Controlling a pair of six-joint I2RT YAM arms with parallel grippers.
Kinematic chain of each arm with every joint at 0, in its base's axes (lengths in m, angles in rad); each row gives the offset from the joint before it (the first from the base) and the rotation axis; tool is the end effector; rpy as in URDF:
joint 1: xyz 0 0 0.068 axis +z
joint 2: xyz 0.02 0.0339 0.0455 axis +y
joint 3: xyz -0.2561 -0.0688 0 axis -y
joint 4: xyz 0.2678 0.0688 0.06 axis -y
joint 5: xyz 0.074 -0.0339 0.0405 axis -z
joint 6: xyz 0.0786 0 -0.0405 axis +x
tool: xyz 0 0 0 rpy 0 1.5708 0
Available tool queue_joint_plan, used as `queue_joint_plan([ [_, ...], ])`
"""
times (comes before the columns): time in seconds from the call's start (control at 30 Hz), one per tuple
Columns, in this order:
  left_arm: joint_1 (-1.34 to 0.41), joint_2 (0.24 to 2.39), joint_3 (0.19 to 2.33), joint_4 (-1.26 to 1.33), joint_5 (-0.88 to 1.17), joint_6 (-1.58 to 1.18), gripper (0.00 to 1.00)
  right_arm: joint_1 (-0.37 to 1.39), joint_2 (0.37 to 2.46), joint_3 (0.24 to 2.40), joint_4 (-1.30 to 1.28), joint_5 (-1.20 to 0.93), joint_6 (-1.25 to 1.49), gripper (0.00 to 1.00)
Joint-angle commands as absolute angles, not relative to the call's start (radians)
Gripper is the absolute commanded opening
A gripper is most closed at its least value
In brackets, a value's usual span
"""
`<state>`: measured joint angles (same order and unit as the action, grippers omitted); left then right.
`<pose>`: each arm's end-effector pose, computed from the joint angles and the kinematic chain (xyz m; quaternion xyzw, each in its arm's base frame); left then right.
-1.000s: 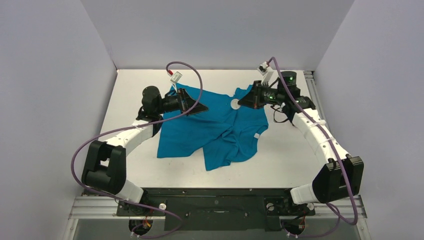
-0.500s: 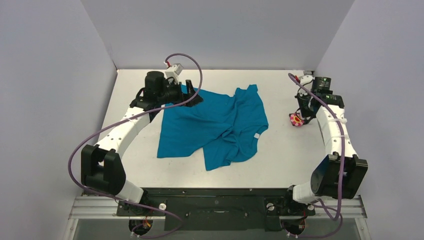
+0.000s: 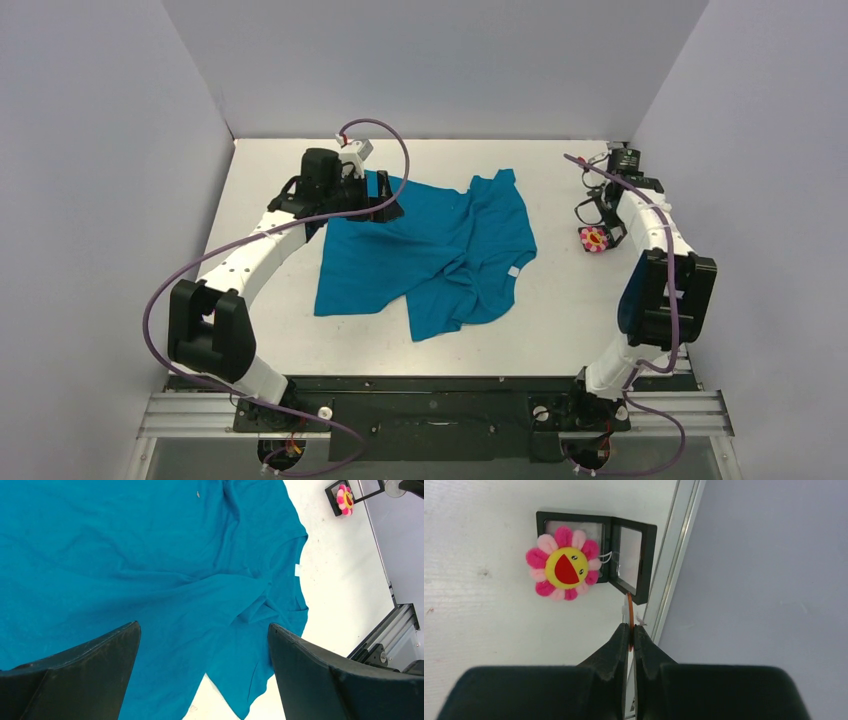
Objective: Remove the brooch from the garment
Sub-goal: Place the brooch in the brooch box.
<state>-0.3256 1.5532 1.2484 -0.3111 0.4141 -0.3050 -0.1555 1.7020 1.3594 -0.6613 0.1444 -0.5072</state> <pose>0.3765 -0.1605 0.2621 0.1034 0.8682 -0.3130 0.3709 0.4007 -0.0743 0.2059 -0.1477 0.9464 -0.1562 0.2412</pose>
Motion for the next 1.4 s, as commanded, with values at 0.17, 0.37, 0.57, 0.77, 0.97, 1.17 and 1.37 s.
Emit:
queue_joint_plan([
  [0.17,-0.329,1.556,1.305,-0.305,0.409,-0.296,0.96,-0.125,1.806,1.446,-0.589,0.198,-0.552,0.0],
  [0.37,-0.328,1.569,1.308,-0.301,0.417,-0.29,0.96,-0.112,1.862,1.464,-0.563,0.22,-0.571,0.0],
  [0.57,-0.328,1.571,1.303,-0.302,0.42,-0.288,0.96,-0.105,1.911,1.477,-0.543,0.264,-0.587,0.0],
  [0.77,-0.329,1.576,1.3,-0.298,0.419,-0.288,0.96,-0.104,1.938,1.48,-0.545,0.283,-0.608,0.0],
  [0.97,-0.328,1.584,1.3,-0.289,0.423,-0.29,0.96,-0.106,1.959,1.463,-0.535,0.288,-0.626,0.0],
  [1.17,-0.328,1.582,1.303,-0.297,0.413,-0.279,0.96,-0.105,1.983,1.464,-0.534,0.285,-0.627,0.02],
  [1.37,-0.329,1.58,1.304,-0.298,0.403,-0.277,0.96,-0.103,1.979,1.456,-0.537,0.282,-0.633,0.18],
])
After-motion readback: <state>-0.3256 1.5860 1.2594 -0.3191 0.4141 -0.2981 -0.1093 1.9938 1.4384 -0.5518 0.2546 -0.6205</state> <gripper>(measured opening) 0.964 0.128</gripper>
